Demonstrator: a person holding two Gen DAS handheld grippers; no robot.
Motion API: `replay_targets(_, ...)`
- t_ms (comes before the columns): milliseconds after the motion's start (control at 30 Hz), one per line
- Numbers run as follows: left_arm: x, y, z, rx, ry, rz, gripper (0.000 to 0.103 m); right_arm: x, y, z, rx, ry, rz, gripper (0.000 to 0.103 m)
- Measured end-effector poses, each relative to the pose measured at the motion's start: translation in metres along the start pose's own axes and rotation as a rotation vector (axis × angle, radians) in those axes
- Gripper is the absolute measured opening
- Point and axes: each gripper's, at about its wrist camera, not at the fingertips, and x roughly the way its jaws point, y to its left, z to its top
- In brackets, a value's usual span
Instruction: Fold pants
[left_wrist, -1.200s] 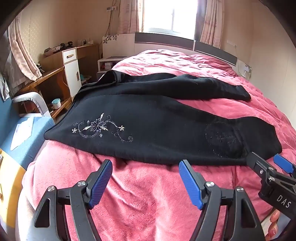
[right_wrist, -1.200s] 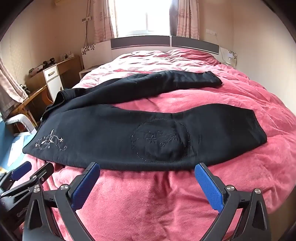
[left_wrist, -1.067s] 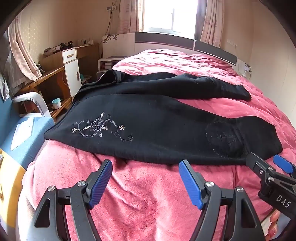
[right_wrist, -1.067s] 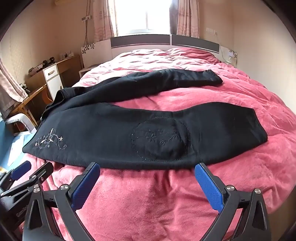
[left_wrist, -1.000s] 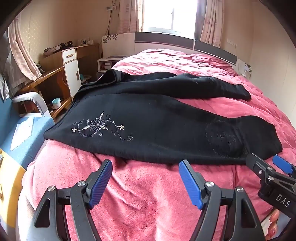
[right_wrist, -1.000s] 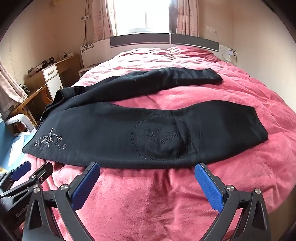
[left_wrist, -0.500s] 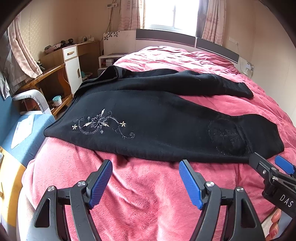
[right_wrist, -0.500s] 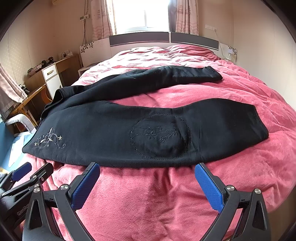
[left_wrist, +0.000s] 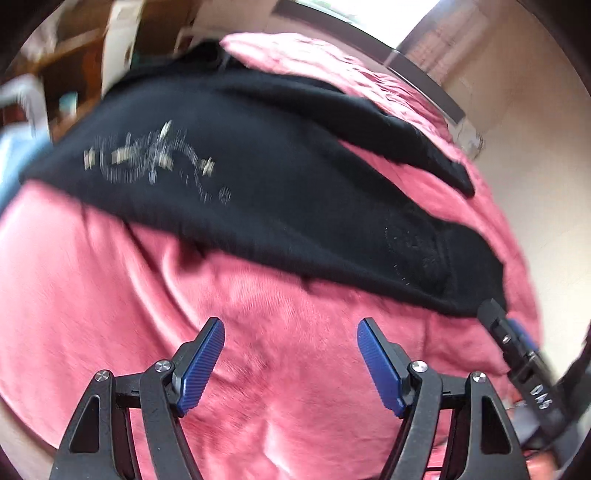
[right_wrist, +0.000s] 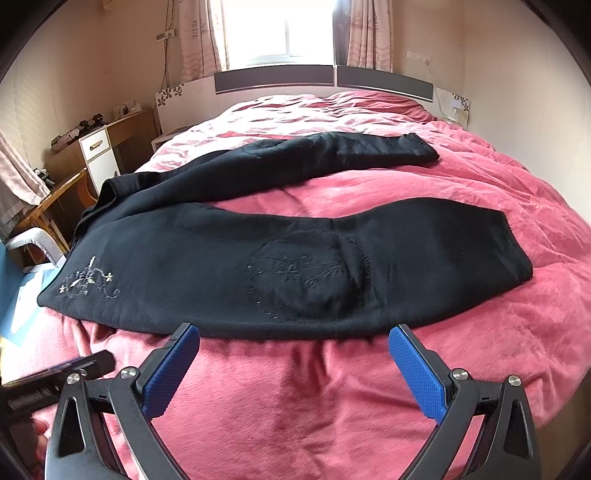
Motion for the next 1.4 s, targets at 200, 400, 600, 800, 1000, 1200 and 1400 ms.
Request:
replay_targets(200, -0.010, 0.021, 0.004, -0.017, -0.060, 0.019, 0.074, 0.011, -0.022, 0.004, 0.002, 0.013, -0.007, 0.103)
replay_targets(400, -0.030, 0.037, 0.015, 0.069, -0.178, 0.058, 0.075, 0.042, -0.074, 0.001, 0.113, 0.139, 0.019, 0.103)
replay_targets(600, -0.038, 0.088, 0.041, -0.072, -0.181, 0.081, 0.074, 0.055, -0.147, -0.006, 0.337, 0.168, 0.004, 0.103)
replay_targets(800, -0.044, 0.133, 0.062, -0.247, -0.252, 0.072, 0.073, 0.058, -0.224, -0.016, 0.574, 0.083, 0.115, 0.085)
replay_targets(1000, -0.036, 0.158, 0.082, -0.284, -0.314, 0.063, 0.072, 0.071, -0.280, -0.034, 0.815, 0.039, 0.208, 0.065)
replay_targets(1200, -0.017, 0.163, 0.097, -0.253, -0.318, 0.068, 0.072, 0.093, -0.304, -0.034, 0.922, -0.003, 0.274, 0.058)
replay_targets(1400, -0.016, 0.178, 0.096, -0.320, -0.368, 0.044, 0.059, 0.120, -0.314, -0.019, 0.986, 0.001, 0.273, 0.027)
